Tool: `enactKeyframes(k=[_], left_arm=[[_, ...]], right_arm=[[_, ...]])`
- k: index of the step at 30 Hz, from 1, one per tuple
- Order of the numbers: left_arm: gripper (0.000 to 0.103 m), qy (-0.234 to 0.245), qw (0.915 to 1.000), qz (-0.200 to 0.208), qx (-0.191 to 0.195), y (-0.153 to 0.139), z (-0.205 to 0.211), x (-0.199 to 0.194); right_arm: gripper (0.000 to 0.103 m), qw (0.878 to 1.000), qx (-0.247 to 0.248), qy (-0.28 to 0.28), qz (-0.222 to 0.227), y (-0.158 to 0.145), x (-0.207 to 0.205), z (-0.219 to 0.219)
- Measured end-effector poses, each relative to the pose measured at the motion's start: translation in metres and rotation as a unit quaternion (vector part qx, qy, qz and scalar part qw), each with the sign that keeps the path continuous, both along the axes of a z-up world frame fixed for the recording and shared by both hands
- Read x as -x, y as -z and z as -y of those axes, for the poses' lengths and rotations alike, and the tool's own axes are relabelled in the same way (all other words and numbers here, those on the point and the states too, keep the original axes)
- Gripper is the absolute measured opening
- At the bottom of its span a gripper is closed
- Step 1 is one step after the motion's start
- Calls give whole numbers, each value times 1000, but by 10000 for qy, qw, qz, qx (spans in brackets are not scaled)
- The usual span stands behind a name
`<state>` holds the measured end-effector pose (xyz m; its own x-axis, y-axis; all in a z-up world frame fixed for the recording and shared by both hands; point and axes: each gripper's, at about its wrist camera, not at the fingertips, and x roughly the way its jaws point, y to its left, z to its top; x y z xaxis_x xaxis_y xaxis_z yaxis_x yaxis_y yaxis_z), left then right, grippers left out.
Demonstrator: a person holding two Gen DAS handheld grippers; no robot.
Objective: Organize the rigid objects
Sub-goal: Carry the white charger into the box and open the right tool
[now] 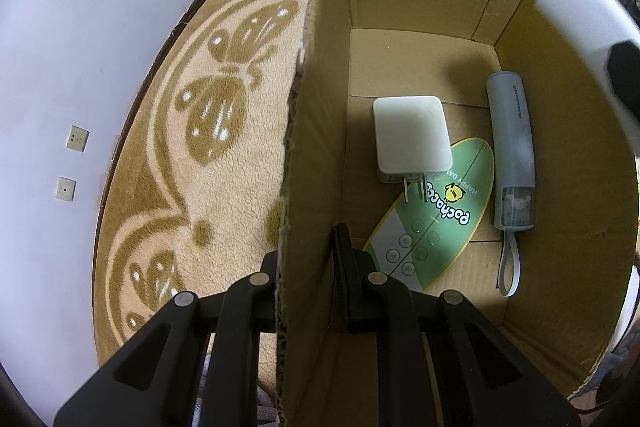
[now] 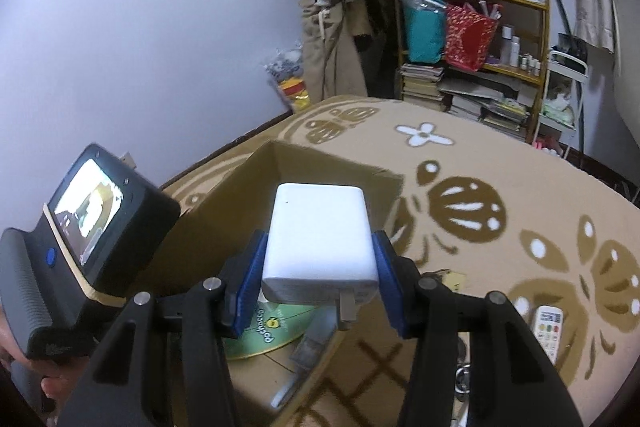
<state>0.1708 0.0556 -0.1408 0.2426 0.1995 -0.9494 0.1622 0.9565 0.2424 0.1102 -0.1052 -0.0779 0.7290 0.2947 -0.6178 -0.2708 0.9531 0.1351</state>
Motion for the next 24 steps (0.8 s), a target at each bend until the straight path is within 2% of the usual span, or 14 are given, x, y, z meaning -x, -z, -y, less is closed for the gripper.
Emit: enactKeyframes(k=[8, 18, 19, 21, 24], left_arm=[[15, -24, 10000, -23, 40, 1, -3, -1], [15, -12, 10000, -18, 18, 2, -1, 0], [15, -8, 10000, -14, 14, 2, -1, 0], [16, 5, 10000, -31, 60, 2, 0, 1], [16, -7, 10000, -28, 22, 3, -1, 0]], right_arm=[[56, 9995, 90, -232, -170, 13, 1, -12], [56, 9993, 219, -207, -213, 22, -3, -15], [55, 9994, 188, -197, -228, 22, -4, -15], [46, 9995, 103, -196, -229, 21, -4, -13], [46, 9997, 104, -175, -168, 17, -3, -11]])
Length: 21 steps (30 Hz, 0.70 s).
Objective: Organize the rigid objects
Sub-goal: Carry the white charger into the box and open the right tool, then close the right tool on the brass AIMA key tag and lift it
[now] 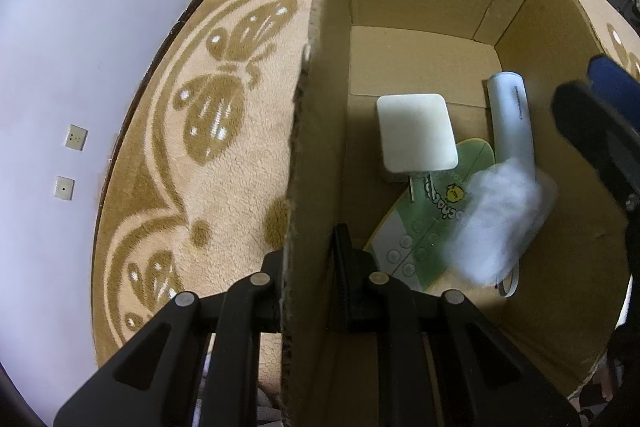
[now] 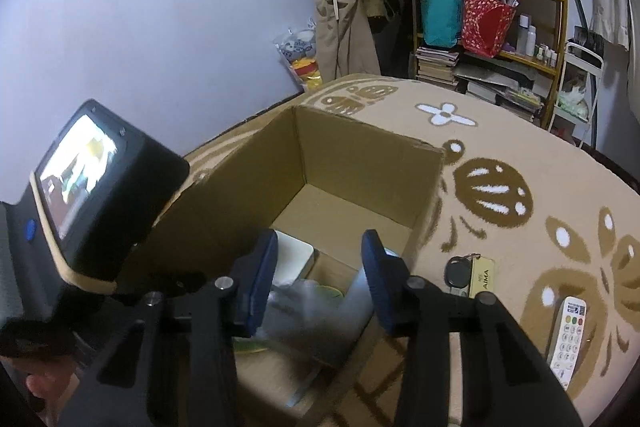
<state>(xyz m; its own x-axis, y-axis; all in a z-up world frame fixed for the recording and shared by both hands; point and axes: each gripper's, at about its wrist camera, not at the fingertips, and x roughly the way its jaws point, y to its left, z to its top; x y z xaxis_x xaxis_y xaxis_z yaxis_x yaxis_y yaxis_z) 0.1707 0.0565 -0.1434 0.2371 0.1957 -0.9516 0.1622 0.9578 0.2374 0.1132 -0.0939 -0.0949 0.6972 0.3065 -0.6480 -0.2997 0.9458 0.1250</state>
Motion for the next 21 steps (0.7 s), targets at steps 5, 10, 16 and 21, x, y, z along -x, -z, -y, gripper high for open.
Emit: enactKeyframes(k=[5, 10, 16, 21], left_arm=[[15, -13, 10000, -8, 4, 0, 0, -1], [15, -8, 10000, -8, -5, 0, 0, 0], [15, -6, 10000, -10, -13, 0, 0, -1], [16, -10, 10000, -11, -4, 0, 0, -1]], right_arm=[[50, 9996, 65, 51, 274, -16, 10, 6], [72, 9983, -5, 320, 481, -26, 13, 26], [82, 9969, -124, 766, 163, -19, -3, 60], [82, 9941, -4, 1076, -136, -5, -20, 82]])
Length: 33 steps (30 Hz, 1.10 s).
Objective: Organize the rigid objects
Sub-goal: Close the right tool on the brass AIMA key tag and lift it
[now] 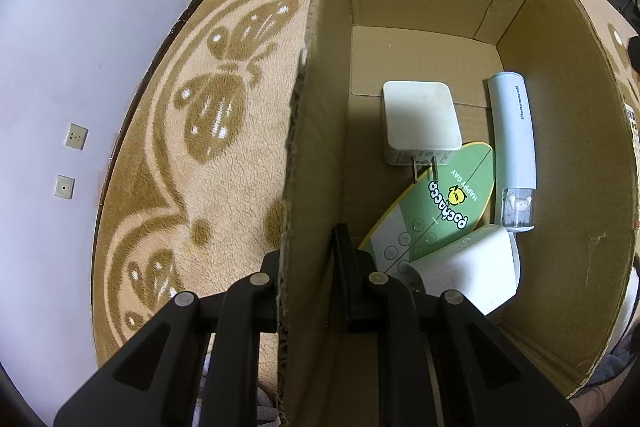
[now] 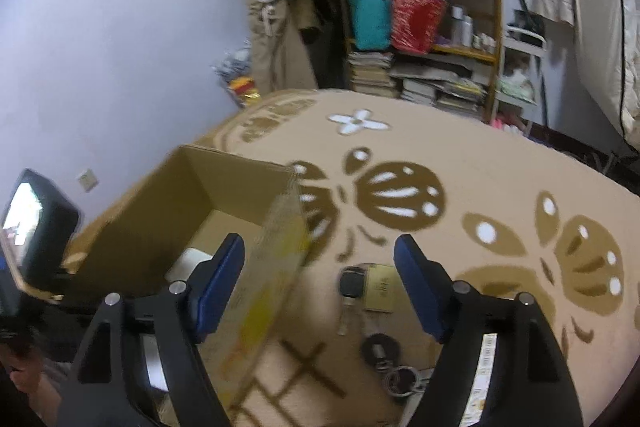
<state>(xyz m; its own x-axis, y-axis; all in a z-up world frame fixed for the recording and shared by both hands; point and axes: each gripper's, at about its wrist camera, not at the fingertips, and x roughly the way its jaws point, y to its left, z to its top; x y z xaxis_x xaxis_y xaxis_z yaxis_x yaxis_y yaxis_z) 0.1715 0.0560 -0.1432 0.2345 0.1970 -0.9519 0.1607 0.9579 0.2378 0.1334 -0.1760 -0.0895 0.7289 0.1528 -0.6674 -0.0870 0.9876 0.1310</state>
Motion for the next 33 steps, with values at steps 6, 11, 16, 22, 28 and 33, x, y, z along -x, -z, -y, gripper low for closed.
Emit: enactKeyframes(k=[6, 11, 16, 22, 28, 33], left_arm=[[16, -2, 10000, -1, 2, 0, 0, 0], [15, 13, 10000, -3, 4, 0, 0, 0], [14, 8, 10000, -11, 13, -1, 0, 0], [14, 8, 10000, -26, 2, 0, 1, 1], [15, 3, 10000, -29, -17, 1, 1, 0], [15, 13, 10000, -27, -29, 1, 1, 0]], right_arm=[[82, 9978, -266, 136, -589, 22, -25, 24], [82, 9916, -610, 273, -1110, 45, -44, 40], [82, 9866, -631, 410, -1451, 73, -56, 45], [72, 9841, -592, 466, -1606, 94, -59, 43], [66, 9841, -649, 477, -1580, 94, -60, 40], [58, 9856, -332, 251, -1637, 100, -63, 19]])
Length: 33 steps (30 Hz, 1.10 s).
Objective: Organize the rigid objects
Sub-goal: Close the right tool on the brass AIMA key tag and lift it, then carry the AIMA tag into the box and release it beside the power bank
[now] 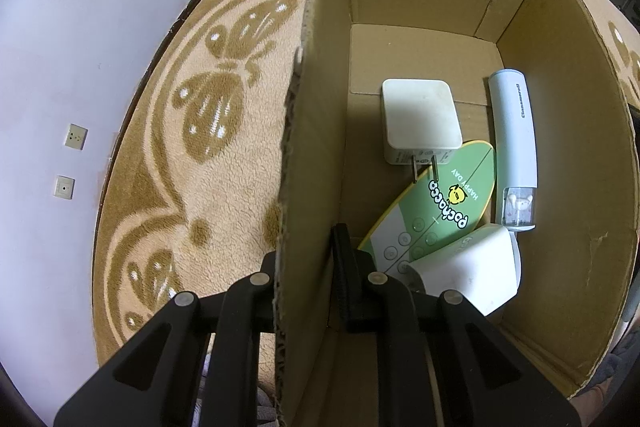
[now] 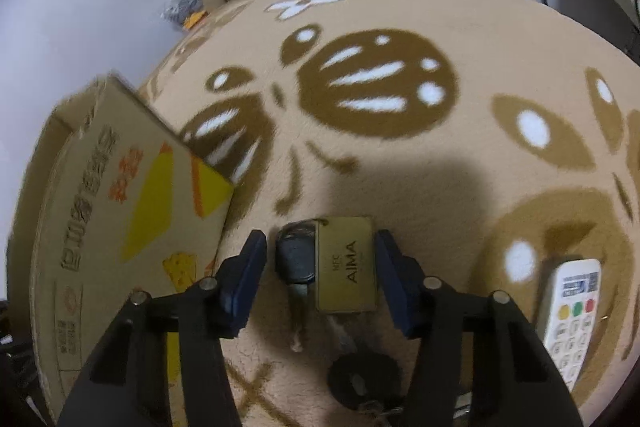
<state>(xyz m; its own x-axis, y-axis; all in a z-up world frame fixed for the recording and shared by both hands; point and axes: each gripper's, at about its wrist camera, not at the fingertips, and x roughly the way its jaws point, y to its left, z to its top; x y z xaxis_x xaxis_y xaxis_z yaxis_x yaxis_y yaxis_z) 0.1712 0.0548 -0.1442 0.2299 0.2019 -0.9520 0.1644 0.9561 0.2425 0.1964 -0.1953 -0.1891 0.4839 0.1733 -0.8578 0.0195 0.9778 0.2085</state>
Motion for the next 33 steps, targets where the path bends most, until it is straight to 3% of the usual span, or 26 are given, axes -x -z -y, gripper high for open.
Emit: enactKeyframes(k=[3, 7, 13, 21, 24, 33], left_arm=[[15, -8, 10000, -5, 21, 0, -1, 0], [15, -14, 10000, -8, 35, -1, -2, 0], [15, -23, 10000, -6, 58, -1, -2, 0], [16, -25, 10000, -4, 67, -1, -3, 0], [16, -27, 10000, -4, 72, -1, -4, 0], [16, -32, 10000, -1, 85, -2, -5, 1]], right_arm=[[42, 9991, 431, 1, 46, 0, 1, -9], [37, 9991, 398, 23, 149, -5, 4, -6], [34, 9983, 168, 26, 549, -21, 12, -4], [34, 9971, 242, -136, 709, -35, 14, -7], [34, 9967, 64, -94, 804, -44, 19, -1], [34, 9910, -26, -284, 1305, -89, 30, -9]])
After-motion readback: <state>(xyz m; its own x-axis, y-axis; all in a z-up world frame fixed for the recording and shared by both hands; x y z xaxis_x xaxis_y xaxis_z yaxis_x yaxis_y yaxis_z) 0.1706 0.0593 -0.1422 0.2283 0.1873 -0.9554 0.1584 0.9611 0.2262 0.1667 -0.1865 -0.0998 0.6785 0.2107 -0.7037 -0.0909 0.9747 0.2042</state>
